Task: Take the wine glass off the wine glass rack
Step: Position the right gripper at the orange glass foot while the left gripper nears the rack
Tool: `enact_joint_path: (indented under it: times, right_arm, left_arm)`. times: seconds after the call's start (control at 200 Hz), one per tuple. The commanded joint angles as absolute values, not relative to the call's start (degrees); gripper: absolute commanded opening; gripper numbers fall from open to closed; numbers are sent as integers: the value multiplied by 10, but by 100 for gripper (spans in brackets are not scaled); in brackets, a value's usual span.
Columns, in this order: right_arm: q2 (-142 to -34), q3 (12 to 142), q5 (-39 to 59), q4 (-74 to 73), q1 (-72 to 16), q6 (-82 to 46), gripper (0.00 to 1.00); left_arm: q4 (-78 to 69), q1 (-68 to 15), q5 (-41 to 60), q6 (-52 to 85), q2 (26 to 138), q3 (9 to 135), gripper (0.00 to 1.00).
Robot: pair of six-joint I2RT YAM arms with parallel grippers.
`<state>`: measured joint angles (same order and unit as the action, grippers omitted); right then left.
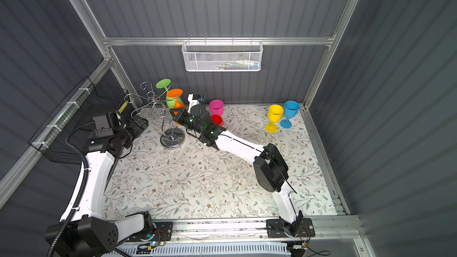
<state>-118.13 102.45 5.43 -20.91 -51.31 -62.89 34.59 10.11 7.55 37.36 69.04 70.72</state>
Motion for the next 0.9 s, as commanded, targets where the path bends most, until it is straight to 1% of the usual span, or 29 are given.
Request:
enact_joint_path:
  times: [0.0, 0.07, 0.205, 0.375, 0.56, 0.895]
  right_arm:
    - [-1129, 1010, 23, -196, -521, -569, 15]
    - [-1112, 1012, 9, -158, -523, -540, 25]
    - [-1085, 1022, -23, -70, -522, -490, 40]
    - [-1070, 1035, -18, -7, -504, -463, 52]
    - [-1091, 1068, 48, 26, -466, -490, 55]
    - [-1164, 1163, 164, 41, -424, -542, 54]
  left_arm:
    - [338, 126, 79, 370, 703, 728, 100]
    - [334, 136, 86, 369, 710, 730, 100]
    - [329, 153, 100, 370, 723, 735, 99]
    - [321, 171, 117, 370, 740, 739, 100]
    - [318, 181, 133, 368, 756, 751, 100]
    - [320, 186, 160, 353, 772, 767, 100]
